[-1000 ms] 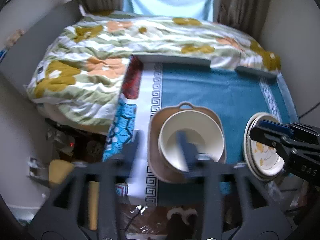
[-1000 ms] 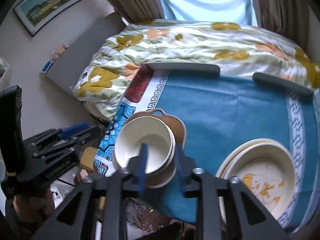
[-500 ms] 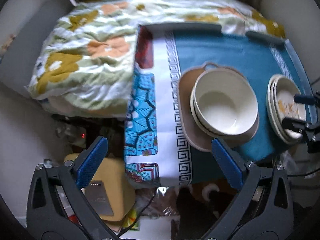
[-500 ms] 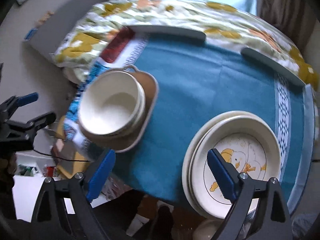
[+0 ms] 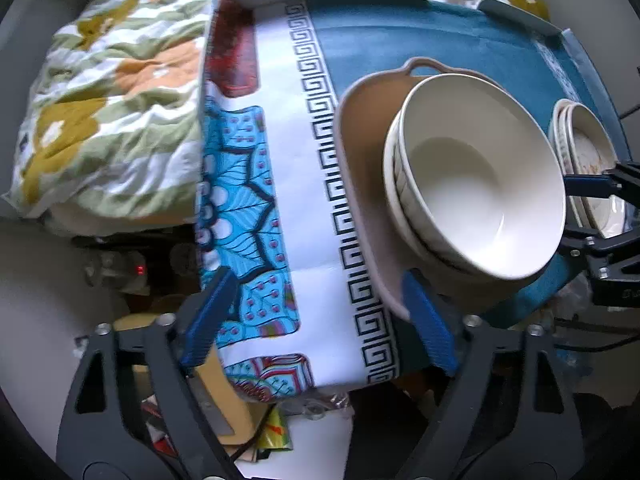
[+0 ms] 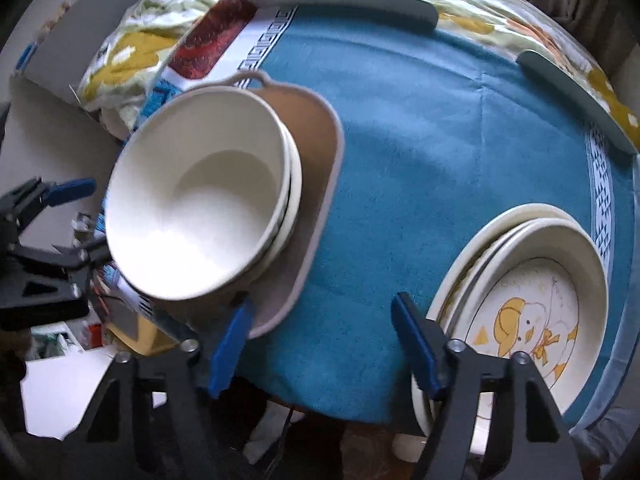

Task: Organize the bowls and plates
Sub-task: 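Close the left and right grippers on the pink bowl's rim, then carry the nested bowls with both grippers and lower them onto the plate stack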

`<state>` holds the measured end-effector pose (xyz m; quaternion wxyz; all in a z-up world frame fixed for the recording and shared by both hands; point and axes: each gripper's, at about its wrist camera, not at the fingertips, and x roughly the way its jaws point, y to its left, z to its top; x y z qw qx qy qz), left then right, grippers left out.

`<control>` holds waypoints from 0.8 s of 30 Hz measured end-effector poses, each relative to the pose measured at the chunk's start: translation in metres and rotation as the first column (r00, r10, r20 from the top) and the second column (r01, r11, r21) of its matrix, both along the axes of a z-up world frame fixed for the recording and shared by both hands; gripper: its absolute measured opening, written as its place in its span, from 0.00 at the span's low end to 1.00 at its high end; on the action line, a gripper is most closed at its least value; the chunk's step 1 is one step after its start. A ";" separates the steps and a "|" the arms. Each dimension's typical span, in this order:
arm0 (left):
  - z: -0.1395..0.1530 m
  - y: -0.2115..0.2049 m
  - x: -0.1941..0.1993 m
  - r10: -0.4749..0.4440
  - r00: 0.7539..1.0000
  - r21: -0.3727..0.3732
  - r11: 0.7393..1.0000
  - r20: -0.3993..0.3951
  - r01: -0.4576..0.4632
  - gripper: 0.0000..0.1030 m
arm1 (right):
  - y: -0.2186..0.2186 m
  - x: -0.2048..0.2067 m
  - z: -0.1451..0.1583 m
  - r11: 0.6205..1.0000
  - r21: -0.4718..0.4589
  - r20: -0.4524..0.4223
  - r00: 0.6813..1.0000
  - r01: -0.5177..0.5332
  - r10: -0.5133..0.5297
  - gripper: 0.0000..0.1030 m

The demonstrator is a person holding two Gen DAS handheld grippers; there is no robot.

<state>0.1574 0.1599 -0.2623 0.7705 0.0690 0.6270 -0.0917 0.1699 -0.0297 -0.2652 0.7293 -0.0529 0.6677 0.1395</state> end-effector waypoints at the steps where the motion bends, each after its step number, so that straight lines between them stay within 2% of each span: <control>1: -0.003 -0.002 0.002 -0.010 1.000 -0.006 1.000 -0.008 0.010 0.71 | 0.003 0.001 -0.002 1.000 0.001 -0.004 1.000 -0.010 0.010 0.59; 6: -0.013 -0.009 0.005 -0.038 0.999 -0.023 0.999 -0.019 0.038 0.61 | 0.012 0.004 -0.016 0.999 -0.018 -0.014 0.999 -0.045 0.045 0.50; 11: -0.022 -0.014 0.009 -0.045 0.999 -0.073 0.996 -0.013 0.044 0.33 | 0.015 0.010 -0.027 0.998 -0.008 0.008 0.998 -0.059 0.059 0.40; 16: -0.028 -0.021 0.012 -0.068 0.998 -0.101 0.993 -0.002 0.068 0.14 | 0.020 0.010 -0.036 0.997 0.018 0.040 0.997 -0.070 0.069 0.21; 19: -0.028 -0.025 0.009 -0.082 0.996 -0.089 0.993 0.025 0.084 0.12 | 0.025 0.007 -0.037 0.996 0.031 0.063 0.995 -0.085 0.083 0.13; 24: -0.026 -0.026 0.007 -0.080 0.994 -0.096 0.992 0.067 0.087 0.11 | 0.026 0.002 -0.035 0.995 0.033 0.111 0.990 -0.089 0.085 0.13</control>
